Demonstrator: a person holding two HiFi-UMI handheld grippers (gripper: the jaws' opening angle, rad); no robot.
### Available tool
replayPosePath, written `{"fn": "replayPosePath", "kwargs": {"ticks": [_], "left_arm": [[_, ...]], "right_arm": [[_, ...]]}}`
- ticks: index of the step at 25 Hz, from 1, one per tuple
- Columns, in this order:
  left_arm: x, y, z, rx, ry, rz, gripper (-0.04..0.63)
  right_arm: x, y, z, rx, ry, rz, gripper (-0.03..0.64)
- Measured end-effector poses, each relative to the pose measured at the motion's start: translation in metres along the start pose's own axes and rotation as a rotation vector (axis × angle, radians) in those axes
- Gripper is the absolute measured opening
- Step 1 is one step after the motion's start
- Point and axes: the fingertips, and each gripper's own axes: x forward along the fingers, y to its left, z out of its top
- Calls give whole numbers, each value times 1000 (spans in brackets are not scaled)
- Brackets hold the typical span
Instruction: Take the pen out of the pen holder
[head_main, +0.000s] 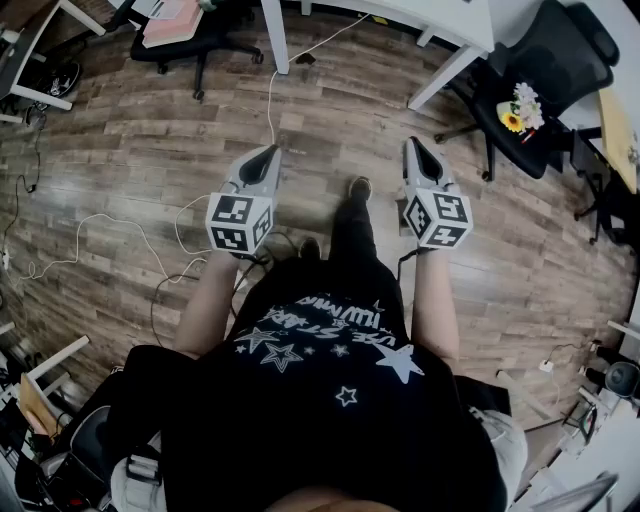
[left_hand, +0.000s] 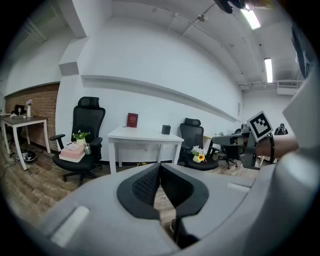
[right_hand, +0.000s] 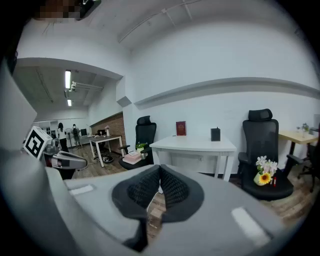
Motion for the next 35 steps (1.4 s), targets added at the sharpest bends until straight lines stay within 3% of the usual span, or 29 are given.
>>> {"fn": "replayPosePath", "kwargs": {"ticks": [10, 21, 23, 26, 29, 35], "left_arm": [[-15, -18, 5, 7, -25, -15, 11], [0, -15, -1, 7, 23, -10, 11], [11, -14, 8, 14, 16, -10, 11], [30, -14, 20, 22, 14, -14, 11], [54, -14, 25, 28, 29, -19, 11], [127, -4, 40, 38, 67, -12, 11]], "right_arm": [[-24, 2, -4, -1, -3, -10, 5], [-10, -14, -1, 64, -45, -6, 9], [-2, -23, 3, 76, -49, -6, 105], [12, -39, 9, 97, -55, -5, 182], [33, -57, 14, 111, -57, 1, 218], [90, -112, 20, 136, -38, 8, 221]]}}
